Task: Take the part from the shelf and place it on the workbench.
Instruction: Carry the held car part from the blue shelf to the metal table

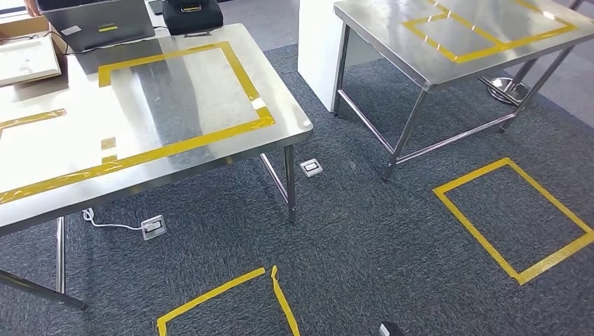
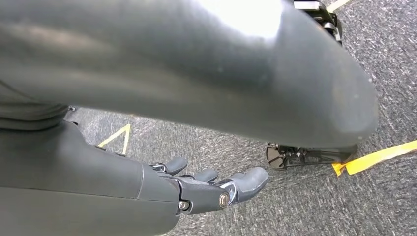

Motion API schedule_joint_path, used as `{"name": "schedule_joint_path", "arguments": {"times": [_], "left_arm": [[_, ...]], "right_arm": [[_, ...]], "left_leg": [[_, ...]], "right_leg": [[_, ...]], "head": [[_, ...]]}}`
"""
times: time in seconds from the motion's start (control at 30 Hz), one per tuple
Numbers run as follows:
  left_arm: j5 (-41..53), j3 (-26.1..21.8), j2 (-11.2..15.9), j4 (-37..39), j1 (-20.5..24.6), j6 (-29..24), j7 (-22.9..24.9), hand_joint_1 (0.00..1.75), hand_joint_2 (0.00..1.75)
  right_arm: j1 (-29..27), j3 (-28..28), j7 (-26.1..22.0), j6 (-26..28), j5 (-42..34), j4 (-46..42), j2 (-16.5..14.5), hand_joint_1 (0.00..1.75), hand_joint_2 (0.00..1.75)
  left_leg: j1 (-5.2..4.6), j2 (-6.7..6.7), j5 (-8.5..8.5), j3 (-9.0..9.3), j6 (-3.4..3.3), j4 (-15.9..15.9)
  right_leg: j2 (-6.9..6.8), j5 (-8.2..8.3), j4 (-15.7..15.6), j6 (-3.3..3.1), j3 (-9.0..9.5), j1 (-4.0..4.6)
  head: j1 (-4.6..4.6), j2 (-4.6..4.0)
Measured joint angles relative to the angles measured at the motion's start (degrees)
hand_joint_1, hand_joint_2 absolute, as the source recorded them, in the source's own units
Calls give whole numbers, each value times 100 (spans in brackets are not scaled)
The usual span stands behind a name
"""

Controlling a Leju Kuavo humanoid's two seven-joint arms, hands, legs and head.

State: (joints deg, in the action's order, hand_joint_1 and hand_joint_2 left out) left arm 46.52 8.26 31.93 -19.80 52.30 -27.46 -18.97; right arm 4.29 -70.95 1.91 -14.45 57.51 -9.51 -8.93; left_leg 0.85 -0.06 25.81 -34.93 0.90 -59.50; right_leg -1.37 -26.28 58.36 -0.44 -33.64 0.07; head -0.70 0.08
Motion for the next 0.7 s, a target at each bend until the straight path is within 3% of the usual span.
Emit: {"name": "schedule_joint_path", "arguments": {"times": [0.13, 0.17, 0.27, 0.3, 0.33, 0.37, 0.43, 0.5, 0.6, 0.67, 0.7], "left_arm": [[-4, 1, 26, -11, -1, -15, -22, 175, 175], [-4, 2, 27, -16, 2, -21, -27, 175, 175], [-7, 2, 14, -15, -2, -31, -45, 175, 175], [-8, 2, 5, -11, -10, -32, -52, 175, 175], [-9, 2, -4, -8, -16, -33, -58, 175, 175], [-9, 2, -12, -5, -20, -33, -61, 175, 175], [-10, 2, -17, -8, -20, -36, -59, 175, 175], [-11, 3, -19, -17, -17, -42, -56, 175, 175], [-11, 4, -18, -19, -15, -52, -36, 175, 175], [-5, 4, -17, -17, -9, -54, -13, 175, 175], [-2, 4, -17, -15, -4, -55, -4, 175, 175]], "right_arm": [[0, 0, -24, -2, 1, 0, -10, 0, 0], [-1, 0, -35, -2, 2, 0, -8, 0, 0], [-12, 0, -63, -2, 2, 0, -5, 0, 0], [-18, 0, -68, -2, 2, 0, -5, 0, 0], [-22, 0, -72, -2, 1, 0, -5, 0, 0], [-25, 0, -74, -2, -1, 0, -3, 0, 0], [-23, 0, -76, -1, -5, 0, 0, 0, 0], [-22, -1, -77, -2, -7, 0, -1, 0, 0], [-24, -3, -74, 0, -10, 0, -1, 0, 0], [-22, -4, -74, 2, -17, 0, 1, 0, 0], [-21, -4, -73, 2, -22, 0, 1, 0, 0]], "left_leg": [[9, 0, -59, 70, -123, 152], [29, 3, -89, 99, -139, 208], [54, -9, -104, 101, -138, 234], [64, -21, -98, 96, -118, 224], [81, -36, -89, 93, -88, 209], [107, -51, -74, 92, -46, 187], [146, -78, -20, 82, 66, 113], [150, -104, 23, 65, 184, 59], [166, -118, 22, 89, 311, 105], [171, -75, 148, -12, 340, -112], [162, -50, 284, -162, 336, -410]], "right_leg": [[20, -48, 53, 141, -25, -29], [50, -162, 242, 151, -115, -30], [104, -650, 1301, 178, -640, -68], [104, -697, 1520, 191, -758, -88], [104, -635, 1526, 207, -774, -110], [104, -475, 1302, 227, -671, -135], [129, -158, 579, 266, -314, -181], [171, -82, 206, 205, -136, -186], [178, -114, 202, 24, -129, -165], [170, -112, 185, -69, -88, -164], [166, -118, 180, -104, -73, -156]], "head": [[-4, 0], [-10, 0], [-24, 1], [-25, 0], [-25, 0], [-25, 0], [-34, -1], [-44, -1], [-43, 1], [-33, 1], [-27, 0]]}}
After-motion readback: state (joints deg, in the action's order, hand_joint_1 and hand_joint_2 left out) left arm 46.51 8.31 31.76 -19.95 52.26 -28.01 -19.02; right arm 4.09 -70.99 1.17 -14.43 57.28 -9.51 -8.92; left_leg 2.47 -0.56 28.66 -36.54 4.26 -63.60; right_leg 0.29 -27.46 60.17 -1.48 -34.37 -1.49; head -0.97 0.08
